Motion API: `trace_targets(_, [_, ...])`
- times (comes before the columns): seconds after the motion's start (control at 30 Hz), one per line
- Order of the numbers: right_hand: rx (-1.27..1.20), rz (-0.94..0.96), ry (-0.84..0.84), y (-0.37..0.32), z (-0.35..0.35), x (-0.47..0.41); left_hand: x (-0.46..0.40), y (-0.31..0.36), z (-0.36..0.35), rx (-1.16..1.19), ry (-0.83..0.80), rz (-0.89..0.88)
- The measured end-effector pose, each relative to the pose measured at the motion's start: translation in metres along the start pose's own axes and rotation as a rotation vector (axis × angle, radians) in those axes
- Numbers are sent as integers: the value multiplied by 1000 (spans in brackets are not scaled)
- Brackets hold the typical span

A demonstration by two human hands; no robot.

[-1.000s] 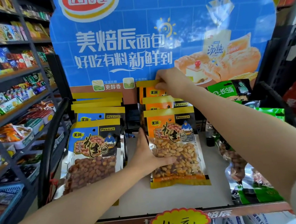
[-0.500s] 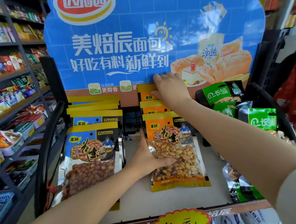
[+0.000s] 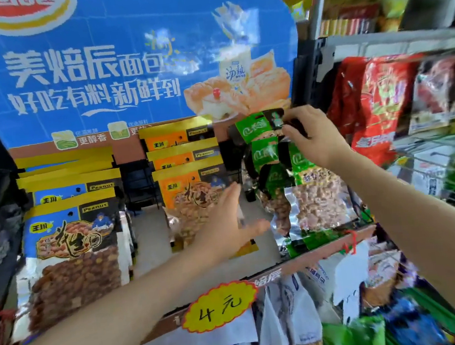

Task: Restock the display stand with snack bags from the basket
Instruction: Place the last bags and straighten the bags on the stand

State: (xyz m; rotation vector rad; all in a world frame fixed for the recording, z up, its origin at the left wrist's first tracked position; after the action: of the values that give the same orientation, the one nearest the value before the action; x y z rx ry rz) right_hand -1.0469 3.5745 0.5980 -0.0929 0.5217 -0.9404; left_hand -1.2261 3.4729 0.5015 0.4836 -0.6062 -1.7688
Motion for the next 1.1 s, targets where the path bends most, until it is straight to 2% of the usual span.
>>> trace_targets(0.07, [-32, -11, -302, 26, 11, 9, -13, 15, -22, 200, -151, 109])
trace_targets(0.13, [83, 2, -546, 41, 14, 9, -26, 25, -42, 190, -235, 202])
trace_targets(0.23, [200, 98, -646, 55, 10, -8, -44, 37, -57, 128, -250, 312])
trace_targets(0.33, [193, 225, -657, 60, 6, -19, -56, 44, -62, 108, -156, 400])
trace_targets(0.5, [16, 403, -628, 68, 8, -24, -54, 42, -42, 3, -114, 383])
trace_targets(0.6, [-34, 491, -603, 70, 14, -28, -54, 40, -45, -4, 6, 458])
trace_targets(0.73, [26, 482, -583, 77, 18, -35, -65, 40, -59, 155, 170, 460])
trace_targets(0.9, [130, 415, -696, 82, 1, -31, -79, 43, -55, 146, 349, 473])
trace_targets(0.97, [160, 431, -697, 83, -11, -26, -80, 46, -57, 122, 346, 512])
trace_targets(1.1, [97, 437, -608, 86, -12, -27, -79, 42, -58, 103, 203, 520])
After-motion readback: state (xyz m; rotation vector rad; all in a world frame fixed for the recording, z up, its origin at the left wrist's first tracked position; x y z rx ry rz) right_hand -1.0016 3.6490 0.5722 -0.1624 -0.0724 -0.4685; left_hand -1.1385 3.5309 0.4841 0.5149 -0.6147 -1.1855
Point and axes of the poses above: each hand's wrist, its own x-axis away from the middle knuckle, its own z-axis out of the back of the hand, y = z × x, the point moved 1 cm from there along -x, towards the middle knuckle, and after that the axes turned 14 degrees about -y, right-handed, at the moved point
